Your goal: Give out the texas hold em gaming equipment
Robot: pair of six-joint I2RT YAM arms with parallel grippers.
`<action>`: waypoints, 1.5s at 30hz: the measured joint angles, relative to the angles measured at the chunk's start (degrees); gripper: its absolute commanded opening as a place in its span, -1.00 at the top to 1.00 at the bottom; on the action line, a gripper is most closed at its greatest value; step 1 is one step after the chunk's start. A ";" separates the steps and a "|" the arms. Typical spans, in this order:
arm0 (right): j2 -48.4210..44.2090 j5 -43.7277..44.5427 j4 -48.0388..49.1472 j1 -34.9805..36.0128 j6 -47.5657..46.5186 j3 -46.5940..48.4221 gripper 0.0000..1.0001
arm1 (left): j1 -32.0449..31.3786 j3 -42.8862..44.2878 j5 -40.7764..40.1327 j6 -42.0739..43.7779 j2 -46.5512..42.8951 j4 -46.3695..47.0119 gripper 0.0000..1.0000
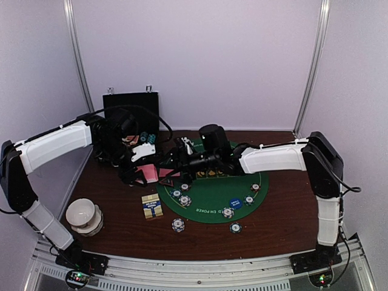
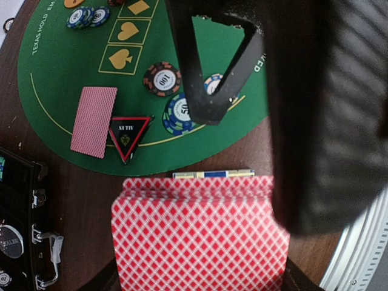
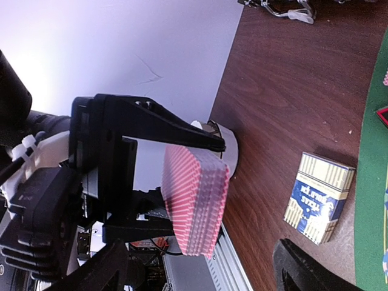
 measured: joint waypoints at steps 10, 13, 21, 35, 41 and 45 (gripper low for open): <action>4.09 -0.94 -0.74 1.11 0.42 5.35 -0.68 | 0.11 0.74 0.87 -0.42 0.04 0.04 1.00; 5.46 -1.16 -0.68 1.57 0.74 6.54 -0.66 | 0.11 0.76 1.01 -0.42 0.04 0.04 1.00; 8.90 -1.55 -0.50 2.25 2.01 10.69 -0.59 | 0.22 1.18 1.42 -0.72 0.04 0.04 1.00; 12.31 -2.58 0.76 1.84 3.91 13.25 -0.34 | 0.22 1.38 1.60 -0.76 0.04 -0.15 1.00; 10.86 -3.39 4.15 0.74 4.76 9.57 -0.23 | 0.22 1.38 1.29 -0.74 0.07 -0.85 1.00; 9.60 -3.63 4.74 0.04 4.87 7.89 -0.15 | 0.22 1.38 1.27 -0.76 0.07 -0.76 1.00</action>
